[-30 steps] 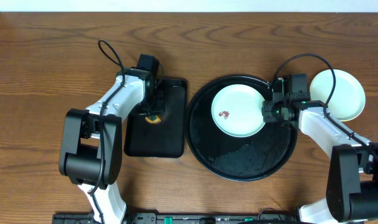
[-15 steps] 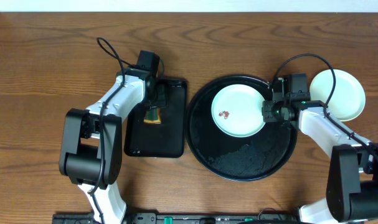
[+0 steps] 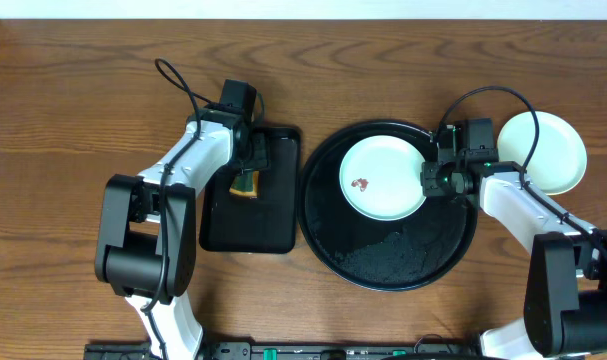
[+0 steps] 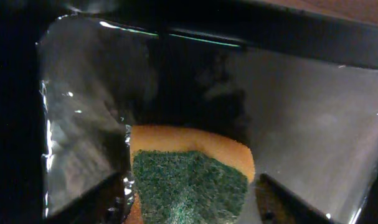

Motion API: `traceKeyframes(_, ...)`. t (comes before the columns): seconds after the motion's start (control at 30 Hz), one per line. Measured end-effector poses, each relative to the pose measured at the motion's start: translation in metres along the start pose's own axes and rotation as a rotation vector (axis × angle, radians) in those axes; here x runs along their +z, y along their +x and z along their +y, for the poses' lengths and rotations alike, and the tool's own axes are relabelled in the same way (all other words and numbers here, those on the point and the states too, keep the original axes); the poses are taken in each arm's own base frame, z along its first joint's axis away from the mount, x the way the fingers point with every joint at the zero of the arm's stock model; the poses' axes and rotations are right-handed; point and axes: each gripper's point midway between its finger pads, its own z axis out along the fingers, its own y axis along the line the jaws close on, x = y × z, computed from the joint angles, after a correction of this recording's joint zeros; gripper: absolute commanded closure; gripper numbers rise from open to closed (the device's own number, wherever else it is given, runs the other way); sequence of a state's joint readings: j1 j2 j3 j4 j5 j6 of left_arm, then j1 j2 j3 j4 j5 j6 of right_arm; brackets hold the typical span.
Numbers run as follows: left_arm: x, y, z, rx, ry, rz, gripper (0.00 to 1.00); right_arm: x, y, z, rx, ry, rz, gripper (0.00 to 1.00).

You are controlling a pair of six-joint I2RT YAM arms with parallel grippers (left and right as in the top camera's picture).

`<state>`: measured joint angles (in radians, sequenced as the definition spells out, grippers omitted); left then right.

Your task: Clean dirty plates on tray and stack at the side

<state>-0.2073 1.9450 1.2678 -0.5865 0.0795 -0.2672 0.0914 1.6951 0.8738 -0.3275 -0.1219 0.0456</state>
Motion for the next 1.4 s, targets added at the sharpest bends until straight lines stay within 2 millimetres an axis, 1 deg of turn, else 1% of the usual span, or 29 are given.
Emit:
traceKeyframes(0.3,0.0,0.0027,0.001,0.002,-0.004,0.011,0.28,0.0001,0.0003,0.0012,-0.001,-0.001,0.001,0.69)
traceKeyframes(0.37,0.0,0.0029,0.0008,0.002,-0.004,0.012,0.3,0.0001,0.0003,0.0012,-0.001,-0.001,0.001,0.73)
traceKeyframes(0.4,0.0,0.0029,0.0008,0.002,-0.004,0.012,0.3,0.0001,0.0002,0.0012,-0.002,-0.001,0.001,0.79)
traceKeyframes(0.43,0.0,0.003,0.0009,0.002,-0.004,0.012,0.3,0.0001,0.0003,0.0012,-0.002,-0.001,0.001,0.82)
traceKeyframes(0.57,0.0,0.0037,0.0011,0.002,-0.005,0.015,0.3,0.0001,0.0003,0.0007,0.003,0.002,0.001,0.81)
traceKeyframes(0.83,0.0,0.0037,0.0011,0.002,-0.005,0.015,0.31,0.0001,0.0001,0.0007,0.003,0.002,0.0,0.87)
traceKeyframes(1.03,0.0,0.0037,0.0011,0.002,-0.005,0.015,0.31,0.0022,-0.001,0.0005,0.002,0.001,-0.004,0.87)
traceKeyframes(1.13,0.0,0.0037,0.0011,0.002,-0.005,0.015,0.32,0.0079,0.0027,0.0006,0.004,-0.003,0.012,0.92)
traceKeyframes(1.23,0.0,0.0037,0.0011,0.0,-0.005,0.015,0.37,0.0091,0.0019,0.0026,0.001,-0.011,0.009,0.99)
traceKeyframes(1.3,0.0,0.0037,0.0011,-0.001,-0.005,0.015,0.42,0.0091,0.0006,0.0035,0.009,-0.016,0.004,0.99)
traceKeyframes(1.33,0.0,0.0036,0.0013,-0.001,-0.005,0.015,0.47,0.0091,-0.0003,0.0038,0.008,-0.018,0.0,0.99)
traceKeyframes(1.4,0.0,0.0035,0.0011,-0.006,-0.005,0.014,0.68,0.0091,-0.0012,0.0043,0.008,-0.02,-0.003,0.99)
